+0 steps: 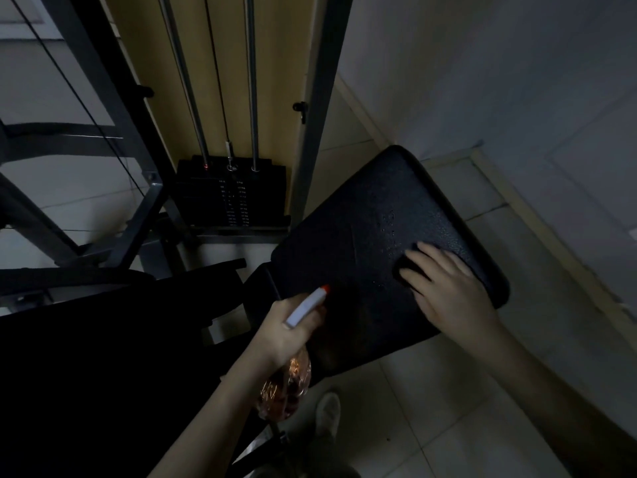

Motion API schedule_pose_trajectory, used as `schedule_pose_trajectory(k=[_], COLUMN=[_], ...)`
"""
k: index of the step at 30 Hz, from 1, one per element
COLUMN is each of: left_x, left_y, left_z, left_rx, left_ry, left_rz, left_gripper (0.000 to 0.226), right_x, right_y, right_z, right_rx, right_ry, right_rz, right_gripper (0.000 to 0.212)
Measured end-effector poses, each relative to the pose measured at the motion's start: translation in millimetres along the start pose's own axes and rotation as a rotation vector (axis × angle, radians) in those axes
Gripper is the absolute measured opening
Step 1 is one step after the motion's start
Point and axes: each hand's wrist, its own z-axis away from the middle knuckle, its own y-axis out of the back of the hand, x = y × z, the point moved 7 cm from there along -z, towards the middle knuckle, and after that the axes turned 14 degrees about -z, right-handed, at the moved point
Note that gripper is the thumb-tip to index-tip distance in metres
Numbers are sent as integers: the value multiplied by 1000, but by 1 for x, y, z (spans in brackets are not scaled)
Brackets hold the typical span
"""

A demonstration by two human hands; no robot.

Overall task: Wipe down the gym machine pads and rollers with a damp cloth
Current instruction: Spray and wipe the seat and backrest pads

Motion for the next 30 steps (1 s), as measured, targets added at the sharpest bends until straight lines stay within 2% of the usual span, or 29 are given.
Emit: schedule_pose_trajectory(k=[3, 5, 7, 12, 15, 18, 20, 23, 25, 27, 30], left_x=[-2, -5, -7, 1, 10, 11, 5, -4, -6, -4, -2], left_y=[-1, -2, -3, -8, -8, -7, -6, -5, -4, -4, -2], left_z=[-1, -4, -7, -7, -5, -5, -6, -6, -6, -5, -4], left_rx=[-18, -31, -31, -48, -43, -40, -23, -14, 3, 16, 26], left_ry=[7, 22, 35, 30, 4, -15, -6, 25, 32, 21, 3], left_rz=[-32, -46, -48, -17, -8, -8, -33, -45, -48, -44, -27], left_gripper=[26, 20, 12, 19, 15, 5, 11, 11, 12, 11, 16], right_x=[13, 21, 16, -25, -25, -7, 4, 1, -17, -41, -53], right_y=[17, 25, 14, -40, -31, -4, 9, -5, -42, -79, -89], right_z=[-3, -21, -33, 16, 43, 26, 7, -9, -6, 13, 42], right_rx=[73, 158, 197, 14, -48, 88, 224, 317, 235, 61, -67], right_ry=[-83, -203, -244, -38, -56, -161, -274, -394, -315, -186, -135], right_rz=[71, 74, 77, 81, 95, 129, 149, 141, 124, 96, 79], right_gripper=[26, 24, 24, 27, 41, 34, 28, 35, 48, 56, 47])
